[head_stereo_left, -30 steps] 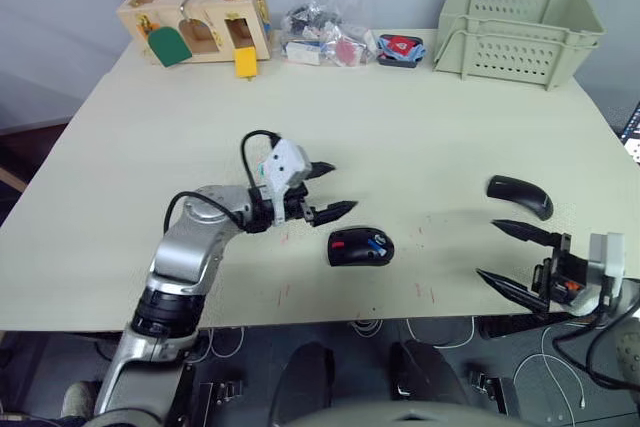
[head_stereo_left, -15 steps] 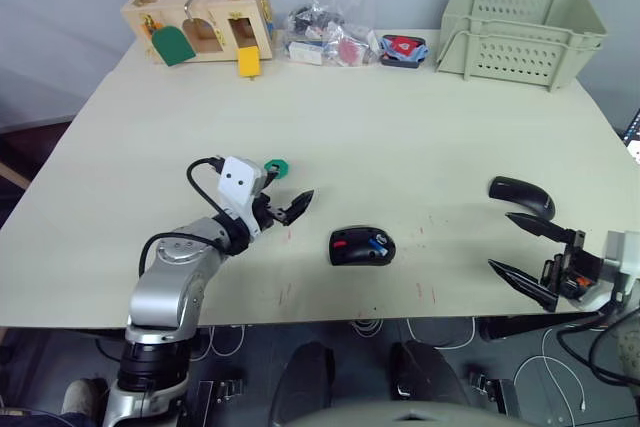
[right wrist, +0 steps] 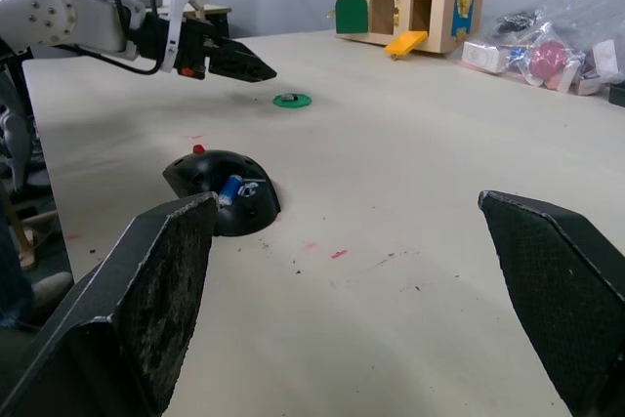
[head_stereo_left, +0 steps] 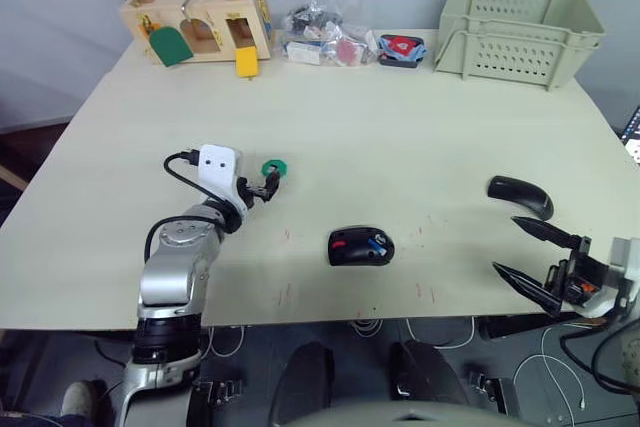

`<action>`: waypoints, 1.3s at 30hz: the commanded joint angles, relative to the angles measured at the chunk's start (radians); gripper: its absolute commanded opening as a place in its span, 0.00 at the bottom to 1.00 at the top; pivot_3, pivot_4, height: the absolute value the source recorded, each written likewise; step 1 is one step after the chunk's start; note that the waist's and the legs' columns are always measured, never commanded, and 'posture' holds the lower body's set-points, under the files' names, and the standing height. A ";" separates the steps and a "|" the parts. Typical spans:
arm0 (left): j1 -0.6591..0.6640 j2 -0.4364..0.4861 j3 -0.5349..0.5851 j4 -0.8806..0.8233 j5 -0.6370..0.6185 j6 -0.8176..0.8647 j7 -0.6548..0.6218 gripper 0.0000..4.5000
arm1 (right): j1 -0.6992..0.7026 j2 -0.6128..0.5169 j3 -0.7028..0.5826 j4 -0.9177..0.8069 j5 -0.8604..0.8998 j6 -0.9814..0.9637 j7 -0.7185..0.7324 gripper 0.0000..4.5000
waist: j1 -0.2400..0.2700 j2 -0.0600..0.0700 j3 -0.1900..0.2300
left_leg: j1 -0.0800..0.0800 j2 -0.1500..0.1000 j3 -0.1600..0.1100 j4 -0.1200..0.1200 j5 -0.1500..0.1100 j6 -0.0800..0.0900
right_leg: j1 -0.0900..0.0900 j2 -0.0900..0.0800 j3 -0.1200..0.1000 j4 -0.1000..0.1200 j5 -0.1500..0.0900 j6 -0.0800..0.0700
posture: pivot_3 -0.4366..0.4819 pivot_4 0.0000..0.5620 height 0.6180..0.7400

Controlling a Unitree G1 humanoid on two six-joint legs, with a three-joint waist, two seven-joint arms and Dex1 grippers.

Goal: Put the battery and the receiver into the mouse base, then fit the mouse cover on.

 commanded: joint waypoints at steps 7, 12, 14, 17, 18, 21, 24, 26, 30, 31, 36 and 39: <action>-0.089 0.022 -0.016 0.037 0.009 0.087 0.005 0.57 | 0.013 -0.002 0.005 -0.075 0.004 0.016 -0.041 1.00 | 0.002 0.000 0.000 | 0.000 0.000 0.000 0.000 0.000 0.000 | 0.000 0.000 0.000 0.000 0.000 0.000 | 0.48 0.27 1.00; -0.136 0.036 -0.038 0.053 0.004 0.174 -0.009 0.45 | 0.019 -0.007 0.000 -0.078 0.008 0.020 -0.039 1.00 | 0.001 0.000 0.000 | 0.000 0.000 0.000 0.000 0.000 0.000 | 0.000 0.000 0.000 0.000 0.002 0.003 | 0.48 0.27 1.00; -0.145 0.034 -0.042 0.054 0.006 0.189 -0.005 0.38 | 0.021 -0.008 -0.001 -0.076 0.009 0.019 -0.034 1.00 | 0.000 0.000 0.000 | 0.000 0.000 0.000 0.000 0.000 0.000 | 0.000 0.000 0.000 0.000 0.002 0.003 | 0.48 0.27 1.00; -0.152 0.031 -0.041 0.054 0.006 0.205 0.002 0.38 | 0.023 -0.008 -0.003 -0.070 0.009 0.015 -0.028 1.00 | 0.000 0.000 0.000 | 0.000 0.000 0.000 0.000 0.000 0.000 | 0.000 0.000 0.000 0.000 0.002 0.003 | 0.48 0.27 1.00; -0.154 0.031 -0.042 0.053 0.007 0.208 0.003 0.38 | 0.022 -0.008 -0.003 -0.068 0.009 0.015 -0.026 1.00 | 0.000 0.000 0.000 | 0.000 0.000 0.000 0.000 0.000 0.000 | 0.000 0.000 0.000 0.000 0.002 0.003 | 0.48 0.27 1.00; -0.164 0.035 -0.049 0.063 0.007 0.231 -0.001 0.38 | 0.012 -0.008 -0.005 -0.041 0.006 0.006 -0.014 1.00 | 0.001 0.000 0.000 | 0.000 0.000 0.000 0.000 0.000 0.000 | 0.000 0.000 0.000 0.000 0.002 0.003 | 0.48 0.27 1.00; -0.176 0.046 -0.060 0.078 0.010 0.254 -0.011 0.38 | -0.003 -0.006 -0.005 -0.012 0.001 -0.004 -0.002 1.00 | 0.000 0.000 0.000 | 0.000 0.000 0.000 0.000 0.000 0.000 | 0.000 0.000 0.000 0.000 0.002 0.003 | 0.48 0.27 1.00; -0.188 0.048 -0.061 0.089 0.009 0.265 -0.013 0.38 | -0.008 -0.005 -0.005 0.002 -0.001 -0.011 0.005 1.00 | 0.000 0.000 0.000 | 0.000 0.000 0.000 0.000 0.000 0.000 | 0.000 0.000 0.000 0.000 0.002 0.003 | 0.48 0.27 1.00; -0.207 0.055 -0.061 0.115 0.013 0.263 -0.014 0.38 | -0.008 -0.001 -0.004 0.013 -0.002 -0.023 0.015 1.00 | 0.000 0.000 0.000 | 0.000 0.000 0.000 0.000 0.000 0.000 | 0.000 0.000 -0.001 0.000 0.002 0.003 | 0.48 0.27 1.00; -0.212 0.056 -0.060 0.125 0.014 0.258 -0.015 0.38 | -0.005 0.001 -0.004 0.012 -0.003 -0.026 0.015 1.00 | 0.000 0.000 0.000 | 0.000 0.000 0.000 0.000 0.000 0.000 | 0.000 0.000 -0.001 0.000 0.002 0.003 | 0.48 0.27 1.00; -0.228 0.056 -0.067 0.165 0.021 0.237 -0.023 0.38 | 0.004 0.003 0.001 0.002 -0.004 -0.033 0.015 1.00 | 0.000 0.000 0.000 | 0.000 0.000 0.000 0.000 0.000 0.000 | 0.000 0.000 -0.001 0.000 0.002 0.003 | 0.48 0.27 1.00; -0.236 0.058 -0.075 0.191 0.026 0.220 -0.035 0.38 | 0.007 0.004 0.002 -0.003 -0.005 -0.035 0.013 1.00 | 0.001 0.000 0.000 | 0.000 0.000 0.000 0.000 0.000 0.000 | 0.000 0.000 -0.001 0.000 0.002 0.003 | 0.48 0.27 1.00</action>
